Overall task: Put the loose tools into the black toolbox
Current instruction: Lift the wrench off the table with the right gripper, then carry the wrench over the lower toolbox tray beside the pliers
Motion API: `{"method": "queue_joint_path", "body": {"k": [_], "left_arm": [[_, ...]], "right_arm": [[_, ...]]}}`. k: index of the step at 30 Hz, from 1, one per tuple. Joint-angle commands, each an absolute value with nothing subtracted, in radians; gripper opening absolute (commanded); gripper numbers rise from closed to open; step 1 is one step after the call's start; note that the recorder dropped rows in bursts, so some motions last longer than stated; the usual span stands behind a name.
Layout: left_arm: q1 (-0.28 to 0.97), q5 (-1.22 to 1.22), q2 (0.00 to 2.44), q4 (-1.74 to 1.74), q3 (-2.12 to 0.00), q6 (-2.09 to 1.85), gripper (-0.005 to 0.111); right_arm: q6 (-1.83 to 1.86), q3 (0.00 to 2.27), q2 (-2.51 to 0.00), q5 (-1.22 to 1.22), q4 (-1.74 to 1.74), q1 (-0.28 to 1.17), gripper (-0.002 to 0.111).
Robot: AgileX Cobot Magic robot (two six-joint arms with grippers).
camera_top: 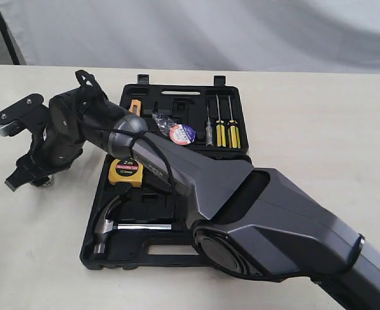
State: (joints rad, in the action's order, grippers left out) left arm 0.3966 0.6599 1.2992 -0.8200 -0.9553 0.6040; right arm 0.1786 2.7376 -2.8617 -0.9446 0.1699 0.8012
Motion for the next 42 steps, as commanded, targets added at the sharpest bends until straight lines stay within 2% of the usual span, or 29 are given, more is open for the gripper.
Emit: {"method": "queue_joint_path", "body": {"k": [1,9,34,42], "left_arm": [[0.393,0.643,1.291,-0.806,-0.946,0.614,0.001],[0.393,0.643,1.291,-0.806,-0.946,0.614,0.001],[0.393,0.643,1.291,-0.806,-0.946,0.614,0.001],[0.393,0.643,1.291,-0.806,-0.946,0.614,0.001]], "right_arm": [[0.159,2.72,-2.882,-1.142,0.126,0.788,0.0],[0.094,2.72,-2.798,-1.221,0.13,0.786,0.0],[0.036,2.72,-2.613,-1.221,0.182,0.793,0.0],[0.127,2.448,-2.468,-1.221,0.179,0.772,0.0]]}}
